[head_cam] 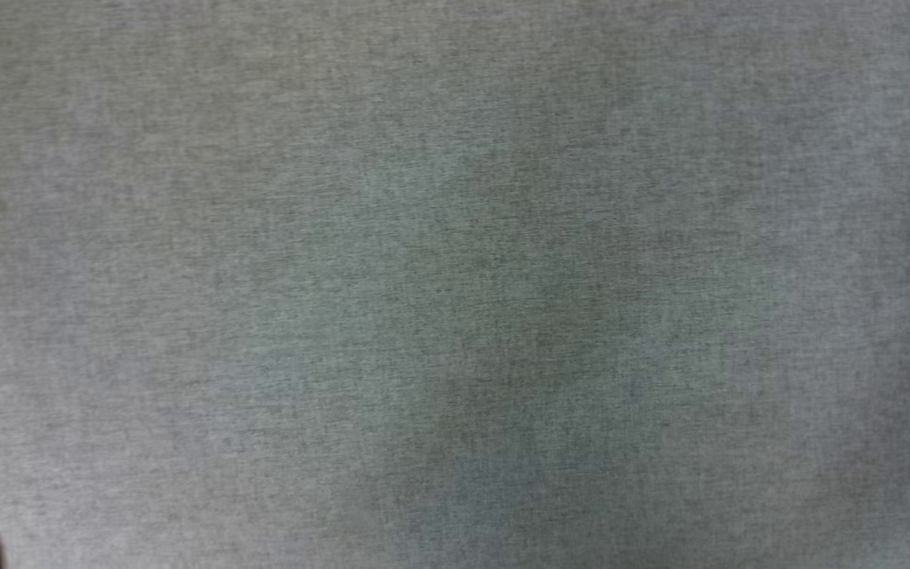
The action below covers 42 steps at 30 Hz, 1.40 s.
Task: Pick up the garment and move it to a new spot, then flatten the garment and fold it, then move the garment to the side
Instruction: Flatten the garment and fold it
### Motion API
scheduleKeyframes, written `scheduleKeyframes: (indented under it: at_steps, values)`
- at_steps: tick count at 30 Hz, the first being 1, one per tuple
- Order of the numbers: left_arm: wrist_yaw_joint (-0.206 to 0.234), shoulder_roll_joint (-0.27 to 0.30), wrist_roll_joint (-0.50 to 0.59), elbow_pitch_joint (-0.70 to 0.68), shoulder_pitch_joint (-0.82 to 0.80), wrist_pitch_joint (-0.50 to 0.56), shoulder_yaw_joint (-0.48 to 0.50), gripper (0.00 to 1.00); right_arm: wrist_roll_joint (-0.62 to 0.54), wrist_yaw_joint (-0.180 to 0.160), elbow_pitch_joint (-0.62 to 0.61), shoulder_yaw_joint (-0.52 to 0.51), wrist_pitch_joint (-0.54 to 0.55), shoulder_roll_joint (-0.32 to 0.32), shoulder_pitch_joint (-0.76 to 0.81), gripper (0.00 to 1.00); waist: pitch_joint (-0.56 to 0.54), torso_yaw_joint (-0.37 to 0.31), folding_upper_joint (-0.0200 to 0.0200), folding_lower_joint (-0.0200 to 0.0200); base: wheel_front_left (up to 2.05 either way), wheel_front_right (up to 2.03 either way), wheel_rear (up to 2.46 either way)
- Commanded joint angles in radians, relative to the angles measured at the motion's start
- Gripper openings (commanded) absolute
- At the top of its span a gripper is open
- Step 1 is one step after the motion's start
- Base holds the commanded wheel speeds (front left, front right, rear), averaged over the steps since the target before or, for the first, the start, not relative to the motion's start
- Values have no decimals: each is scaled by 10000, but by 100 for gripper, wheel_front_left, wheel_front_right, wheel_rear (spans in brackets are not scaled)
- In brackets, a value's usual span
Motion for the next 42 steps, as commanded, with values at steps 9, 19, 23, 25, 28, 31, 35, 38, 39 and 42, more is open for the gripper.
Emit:
scheduleKeyframes:
  at_steps: [9,19,23,25,28,31,35,38,39,42]
  values:
    - [-166,-720,-238,-189,4196,-446,-345,0,271,-11,1335,785,-1252,136,2460,0,-810,335,0,-2,0,0,0]
    - [256,-822,-12,-2265,9893,-454,380,0,1820,-11,1652,2594,-1665,-390,5600,0,-2561,614,0,-2,0,0,0]
    - [371,-574,99,-2831,11912,-455,399,0,2853,-11,1276,3300,-1605,-806,6902,0,-3331,744,0,-2,0,0,0]
    - [329,-400,-11,-3013,12812,-455,312,0,3370,-13,1061,3544,-1459,-1108,7524,0,-3681,786,0,-2,0,0,0]
    - [385,-142,-222,-3302,13987,-362,228,0,4068,-11,774,3854,-1283,-1485,8449,0,-4242,822,0,-2,0,0,0]
    - [561,169,-460,-3737,15102,-190,221,0,4631,-13,500,3981,-1134,-1787,9211,0,-4678,831,0,-2,0,0,0]
    - [801,662,-784,-4519,16401,164,234,0,5328,-13,86,4076,-900,-2115,10129,0,-5135,871,0,-2,0,0,0]
    - [894,1056,-1017,-5181,17271,529,164,0,5656,-14,-147,3984,-794,-2374,10721,0,-5413,899,0,-2,0,0,0]
    - [913,1170,-1099,-5386,17532,676,113,0,5767,-14,-226,3948,-750,-2419,10929,0,-5504,906,0,-2,0,0,0]
    - [914,1456,-1313,-6043,18232,1098,-89,0,6121,-14,-478,3850,-552,-2631,11595,0,-5760,906,0,-2,0,0,0]
